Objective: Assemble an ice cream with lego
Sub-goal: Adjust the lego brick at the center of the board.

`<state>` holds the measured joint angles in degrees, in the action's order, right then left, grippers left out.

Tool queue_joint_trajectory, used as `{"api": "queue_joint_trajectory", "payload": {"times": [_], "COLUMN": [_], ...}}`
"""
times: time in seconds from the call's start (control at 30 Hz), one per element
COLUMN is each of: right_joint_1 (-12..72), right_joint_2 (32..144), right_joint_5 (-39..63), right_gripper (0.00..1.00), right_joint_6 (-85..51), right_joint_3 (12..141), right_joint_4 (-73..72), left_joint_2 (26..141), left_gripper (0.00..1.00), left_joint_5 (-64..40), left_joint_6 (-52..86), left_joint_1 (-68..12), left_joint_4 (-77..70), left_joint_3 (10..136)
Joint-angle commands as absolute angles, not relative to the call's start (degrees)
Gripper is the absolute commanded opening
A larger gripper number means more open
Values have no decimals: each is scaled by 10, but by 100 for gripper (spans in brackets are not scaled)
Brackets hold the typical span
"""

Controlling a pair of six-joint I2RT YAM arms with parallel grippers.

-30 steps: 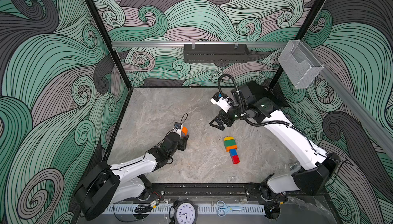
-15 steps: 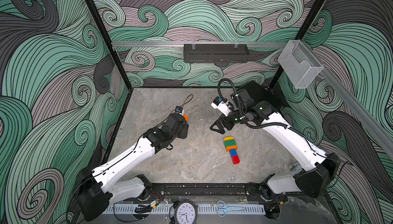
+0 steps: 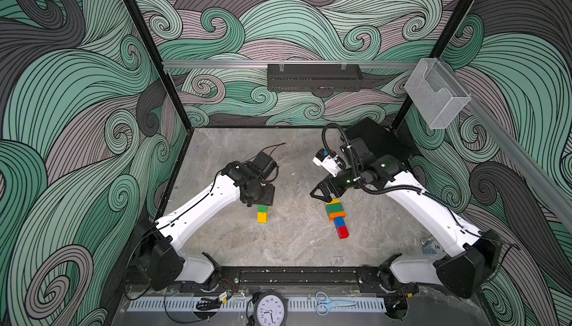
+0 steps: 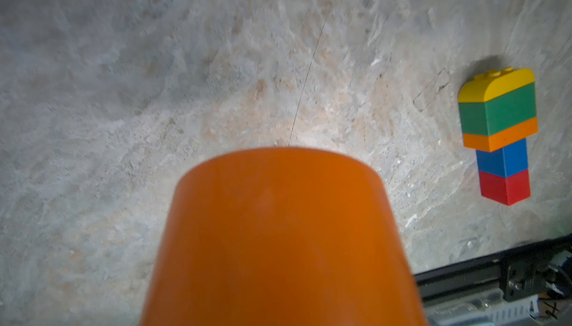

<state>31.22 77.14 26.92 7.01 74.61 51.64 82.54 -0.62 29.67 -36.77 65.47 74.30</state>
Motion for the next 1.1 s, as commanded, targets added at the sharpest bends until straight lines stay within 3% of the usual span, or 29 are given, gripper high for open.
{"api": "queue_joint_trajectory", "payload": {"times": [0.0,1.07], "right_joint_1": [308,299], "right_joint_2": [755,727], "right_joint_5": [285,283], "right_gripper": [99,99], "right_joint_6": [67,59], "right_joint_3": [740,715], "right_joint_4": [515,521], "left_joint_2": [872,1100], "left_gripper": [0,0], "left_joint_5": [-62,-119], "left_joint_6": [297,221], "left_joint_1": [-356,-349], "left_joint_4": [767,717], "left_joint_3": [783,801]}}
